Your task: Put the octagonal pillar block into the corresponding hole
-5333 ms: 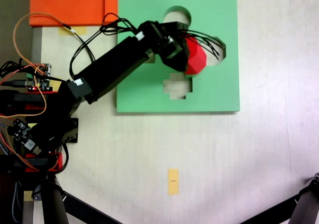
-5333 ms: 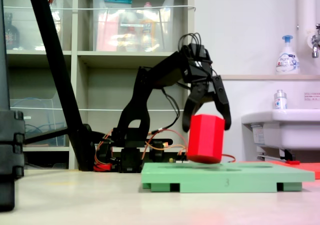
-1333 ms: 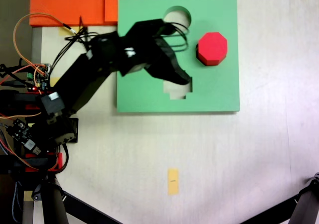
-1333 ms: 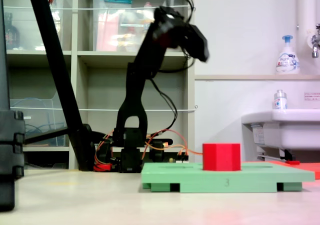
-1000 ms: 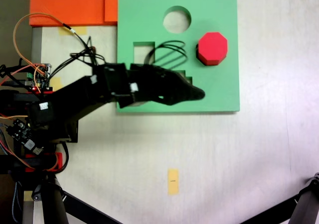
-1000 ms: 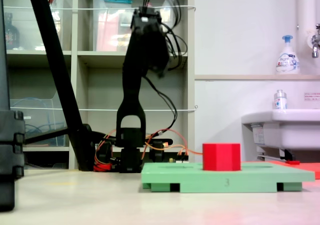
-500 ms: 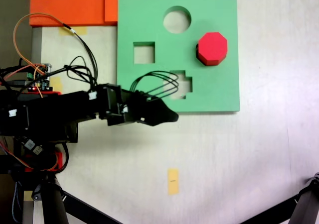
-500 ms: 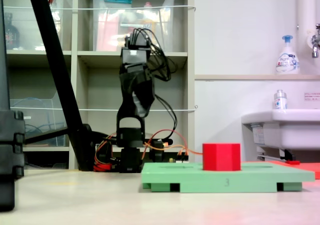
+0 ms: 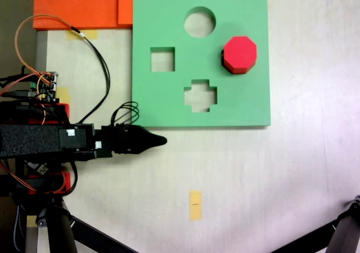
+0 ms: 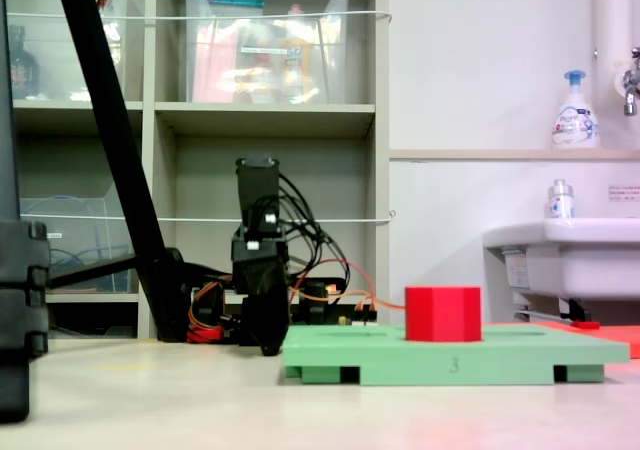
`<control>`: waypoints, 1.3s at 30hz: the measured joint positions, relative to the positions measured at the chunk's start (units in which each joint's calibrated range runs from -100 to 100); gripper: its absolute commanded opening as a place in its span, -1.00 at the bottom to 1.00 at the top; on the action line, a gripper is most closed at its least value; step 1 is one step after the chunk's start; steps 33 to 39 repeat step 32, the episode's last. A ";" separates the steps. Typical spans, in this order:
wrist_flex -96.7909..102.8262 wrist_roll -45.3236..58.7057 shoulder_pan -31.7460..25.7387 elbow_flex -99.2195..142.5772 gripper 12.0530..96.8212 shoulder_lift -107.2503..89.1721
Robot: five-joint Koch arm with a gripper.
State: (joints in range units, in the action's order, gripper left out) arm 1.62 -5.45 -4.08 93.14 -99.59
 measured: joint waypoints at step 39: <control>5.87 0.68 1.47 5.49 -0.14 0.00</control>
